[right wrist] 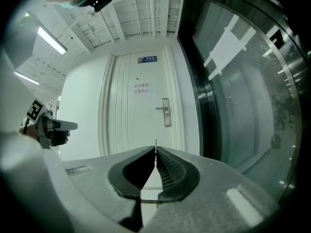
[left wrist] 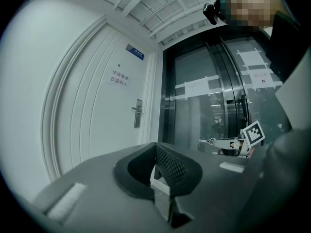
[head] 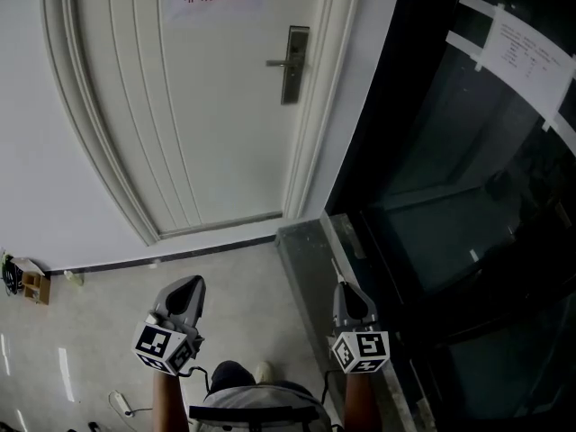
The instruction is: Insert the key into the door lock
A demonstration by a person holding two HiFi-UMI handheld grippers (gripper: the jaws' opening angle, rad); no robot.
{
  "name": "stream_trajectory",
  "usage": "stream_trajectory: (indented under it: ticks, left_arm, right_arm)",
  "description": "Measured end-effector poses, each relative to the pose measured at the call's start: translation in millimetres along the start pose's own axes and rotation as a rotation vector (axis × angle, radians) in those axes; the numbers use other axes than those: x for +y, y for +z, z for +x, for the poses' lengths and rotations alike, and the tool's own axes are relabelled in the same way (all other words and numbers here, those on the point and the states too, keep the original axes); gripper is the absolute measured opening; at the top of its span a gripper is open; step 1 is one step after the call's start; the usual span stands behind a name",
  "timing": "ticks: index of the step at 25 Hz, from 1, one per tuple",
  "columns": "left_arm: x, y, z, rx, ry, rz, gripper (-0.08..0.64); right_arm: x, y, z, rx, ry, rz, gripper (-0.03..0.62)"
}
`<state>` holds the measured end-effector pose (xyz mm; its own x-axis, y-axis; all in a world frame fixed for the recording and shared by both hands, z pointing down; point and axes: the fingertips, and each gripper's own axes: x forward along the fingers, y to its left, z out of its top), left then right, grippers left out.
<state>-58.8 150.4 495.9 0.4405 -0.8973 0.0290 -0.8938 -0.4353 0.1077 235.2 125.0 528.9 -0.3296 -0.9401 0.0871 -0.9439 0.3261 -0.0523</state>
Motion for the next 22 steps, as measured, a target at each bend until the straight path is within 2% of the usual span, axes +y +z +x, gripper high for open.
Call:
stream_trajectory:
  ticks: [10,15,22]
  left_arm:
    - [26,-2,45,0.014,0.021,-0.001,0.003]
    - [60,-7,76,0.012,0.028,-0.002,0.003]
    - [105,7,147,0.018,-0.021,0.002,0.003]
  right_arm:
    - [-12,-4,54,0.015,0.023,0.005,0.011]
    - [-17,-8,94,0.02,0.009,0.011,0.011]
    - [-25,7,166,0.014,-0.023,0.012,0.011]
